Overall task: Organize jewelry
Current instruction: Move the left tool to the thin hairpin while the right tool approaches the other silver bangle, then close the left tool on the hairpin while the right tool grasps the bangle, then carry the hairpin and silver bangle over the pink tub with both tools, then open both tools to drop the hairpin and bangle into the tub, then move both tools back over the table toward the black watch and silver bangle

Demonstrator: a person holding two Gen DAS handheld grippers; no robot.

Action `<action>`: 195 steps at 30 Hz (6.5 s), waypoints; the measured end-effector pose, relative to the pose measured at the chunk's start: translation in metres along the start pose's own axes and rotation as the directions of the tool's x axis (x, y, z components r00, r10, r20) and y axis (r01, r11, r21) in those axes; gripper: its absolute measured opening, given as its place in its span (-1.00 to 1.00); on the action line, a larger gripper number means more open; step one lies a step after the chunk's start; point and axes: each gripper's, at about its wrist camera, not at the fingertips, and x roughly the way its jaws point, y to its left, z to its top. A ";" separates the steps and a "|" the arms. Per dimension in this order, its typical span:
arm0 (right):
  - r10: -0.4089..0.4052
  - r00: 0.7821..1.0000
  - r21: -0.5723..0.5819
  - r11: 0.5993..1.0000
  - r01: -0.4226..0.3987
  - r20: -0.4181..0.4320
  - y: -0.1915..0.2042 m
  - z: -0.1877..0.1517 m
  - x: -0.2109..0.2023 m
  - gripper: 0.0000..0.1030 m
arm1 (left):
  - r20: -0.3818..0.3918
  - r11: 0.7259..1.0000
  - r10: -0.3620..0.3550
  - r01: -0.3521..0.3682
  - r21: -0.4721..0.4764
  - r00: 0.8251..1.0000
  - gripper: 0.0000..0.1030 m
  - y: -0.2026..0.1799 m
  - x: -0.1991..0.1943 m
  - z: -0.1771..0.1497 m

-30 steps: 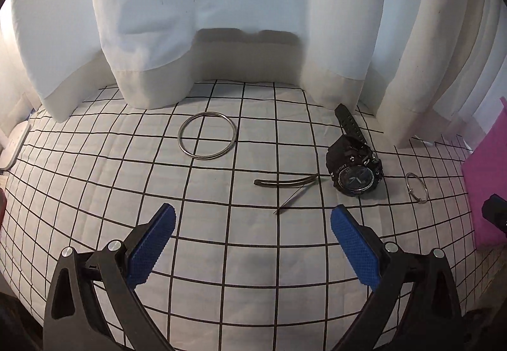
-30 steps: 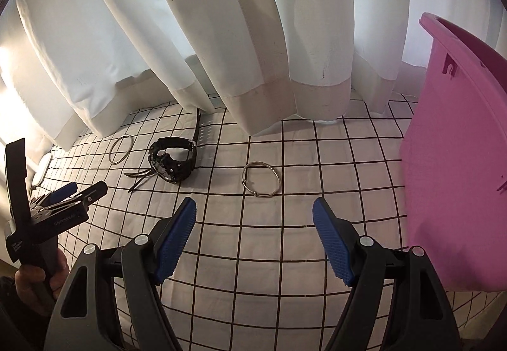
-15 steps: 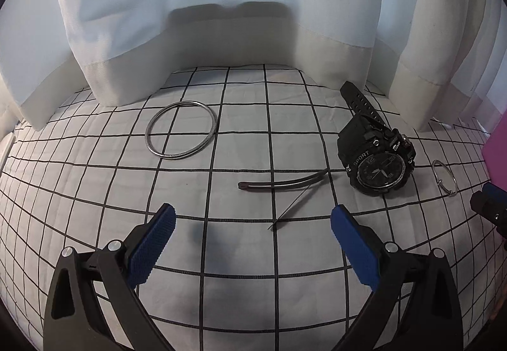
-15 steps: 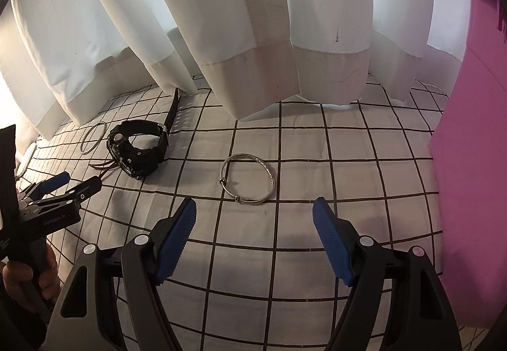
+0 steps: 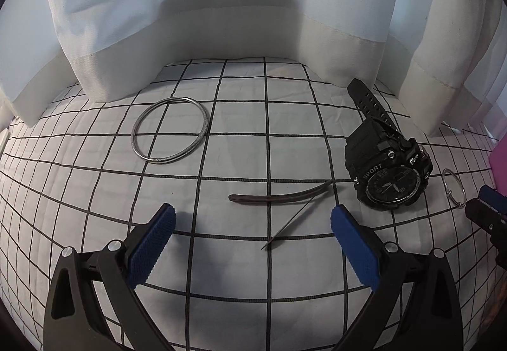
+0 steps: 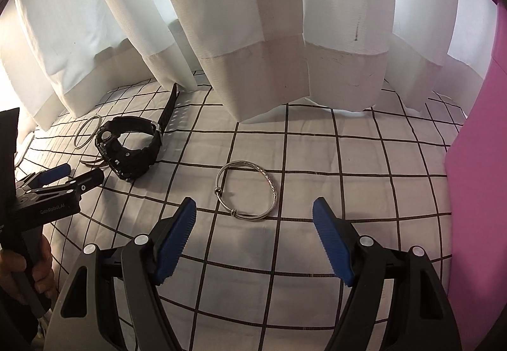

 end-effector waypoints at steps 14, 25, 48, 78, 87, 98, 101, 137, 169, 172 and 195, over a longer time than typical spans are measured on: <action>-0.027 0.999 -0.049 0.998 0.025 -0.028 0.004 0.009 0.020 0.41 | 0.010 1.000 0.029 -0.029 -0.012 1.000 0.89 -0.002 0.003 0.001; -0.081 0.997 -0.122 0.989 0.080 0.003 0.014 0.010 0.031 0.43 | 0.015 0.999 0.040 -0.040 -0.021 0.999 0.89 -0.002 0.003 0.001; -0.038 0.999 -0.152 0.988 0.042 0.030 0.017 0.003 0.021 -0.10 | 0.104 0.997 0.035 -0.042 0.063 0.994 -0.98 -0.016 -0.025 -0.013; 0.015 0.996 -0.094 0.996 -0.007 0.084 0.024 0.020 -0.035 -0.11 | 0.179 0.998 -0.043 0.035 0.051 0.983 -0.98 -0.010 -0.076 -0.001; 0.058 0.992 -0.107 0.993 -0.046 0.112 0.052 0.035 -0.081 -0.11 | 0.184 0.995 -0.046 0.030 0.091 0.982 -0.98 -0.002 -0.124 0.012; 0.057 0.970 -0.074 0.996 -0.040 0.238 0.053 0.054 -0.169 -0.11 | 0.255 0.982 -0.136 0.095 0.166 0.957 -0.98 -0.024 -0.192 0.035; 0.059 0.964 -0.041 0.998 -0.050 0.260 0.037 0.056 -0.193 -0.11 | 0.275 0.974 -0.178 0.129 0.189 0.945 -0.98 -0.044 -0.208 0.043; -0.078 0.990 0.134 0.989 0.062 0.115 -0.324 0.025 -0.251 -0.10 | -0.041 0.910 -0.327 0.327 0.255 0.944 -0.98 -0.440 -0.176 0.056; -0.044 0.999 0.133 0.990 0.041 0.021 -0.339 0.023 -0.229 0.28 | -0.026 0.969 -0.164 0.166 0.186 0.986 0.53 -0.447 -0.173 0.050; -0.036 0.999 0.142 0.989 0.033 0.022 -0.339 0.022 -0.230 0.28 | -0.022 0.967 -0.169 0.170 0.187 0.985 0.54 -0.446 -0.177 0.049; 0.052 0.985 0.162 0.984 -0.079 0.162 -0.304 0.037 -0.269 0.37 | 0.136 0.969 -0.209 0.186 0.160 0.968 0.78 -0.391 -0.237 0.060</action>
